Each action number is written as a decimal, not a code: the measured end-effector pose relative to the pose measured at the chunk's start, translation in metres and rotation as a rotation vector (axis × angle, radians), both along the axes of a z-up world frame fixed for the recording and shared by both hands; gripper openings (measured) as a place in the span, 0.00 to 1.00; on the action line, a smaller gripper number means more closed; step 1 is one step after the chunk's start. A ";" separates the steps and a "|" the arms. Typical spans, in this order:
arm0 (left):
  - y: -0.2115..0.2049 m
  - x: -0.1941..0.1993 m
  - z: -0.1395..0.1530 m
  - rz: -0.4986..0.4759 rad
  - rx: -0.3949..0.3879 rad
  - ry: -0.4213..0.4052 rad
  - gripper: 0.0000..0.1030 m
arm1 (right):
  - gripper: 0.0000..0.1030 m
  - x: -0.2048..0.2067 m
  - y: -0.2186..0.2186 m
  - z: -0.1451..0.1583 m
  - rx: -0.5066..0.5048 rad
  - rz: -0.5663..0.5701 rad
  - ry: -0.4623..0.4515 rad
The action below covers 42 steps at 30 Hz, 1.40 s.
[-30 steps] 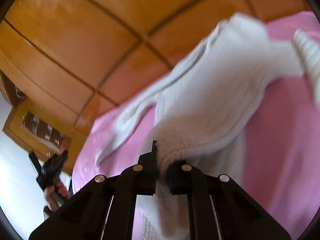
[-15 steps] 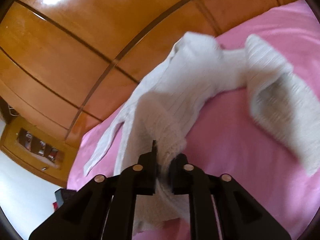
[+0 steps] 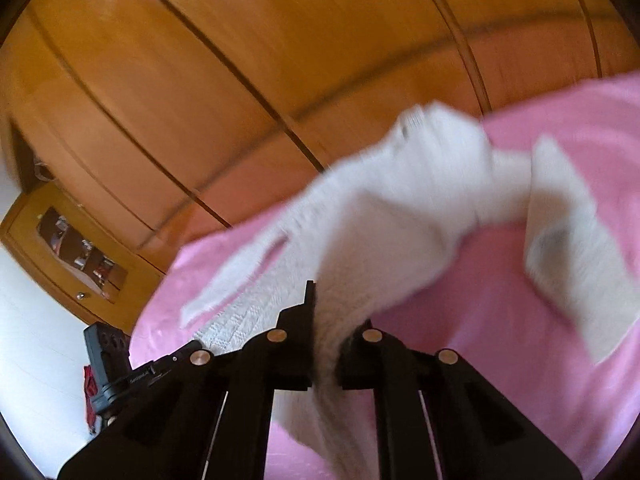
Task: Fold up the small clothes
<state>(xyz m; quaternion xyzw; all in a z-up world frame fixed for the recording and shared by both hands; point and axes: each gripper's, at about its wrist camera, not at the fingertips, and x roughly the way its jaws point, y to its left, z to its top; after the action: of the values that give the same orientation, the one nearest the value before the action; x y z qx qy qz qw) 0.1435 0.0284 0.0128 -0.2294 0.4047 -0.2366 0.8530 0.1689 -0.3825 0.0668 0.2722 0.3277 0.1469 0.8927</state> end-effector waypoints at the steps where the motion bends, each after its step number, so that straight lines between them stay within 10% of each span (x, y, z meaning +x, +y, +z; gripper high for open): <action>1: 0.012 -0.006 0.011 0.015 -0.001 -0.023 0.03 | 0.06 -0.009 -0.001 0.013 -0.001 0.002 -0.033; 7: 0.073 -0.054 0.039 0.074 0.013 -0.056 0.03 | 0.06 -0.069 -0.018 0.029 -0.027 0.018 -0.079; 17: 0.071 -0.108 -0.055 0.080 0.121 0.213 0.04 | 0.06 -0.134 -0.039 -0.141 -0.060 -0.088 0.390; 19: 0.068 -0.101 -0.057 0.094 0.148 0.220 0.04 | 0.07 -0.133 -0.036 -0.142 -0.105 -0.097 0.390; 21: 0.077 -0.094 -0.052 0.118 0.122 0.218 0.29 | 0.16 -0.127 -0.032 -0.132 -0.175 -0.100 0.373; 23: 0.100 -0.087 -0.050 0.212 0.097 0.204 0.50 | 0.46 -0.125 -0.027 -0.117 -0.236 -0.115 0.327; 32: 0.191 -0.014 -0.045 0.552 0.031 0.223 0.51 | 0.78 -0.068 0.073 -0.092 -0.288 0.052 0.156; 42: 0.216 0.093 -0.057 0.566 -0.004 0.273 0.51 | 0.86 -0.008 0.159 -0.129 -0.338 0.156 0.147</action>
<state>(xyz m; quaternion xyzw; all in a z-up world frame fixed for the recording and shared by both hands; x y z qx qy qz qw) 0.2368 0.2446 -0.0441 -0.3642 0.4350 0.0427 0.8224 0.1611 -0.2235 -0.0621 0.1024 0.4322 0.1385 0.8852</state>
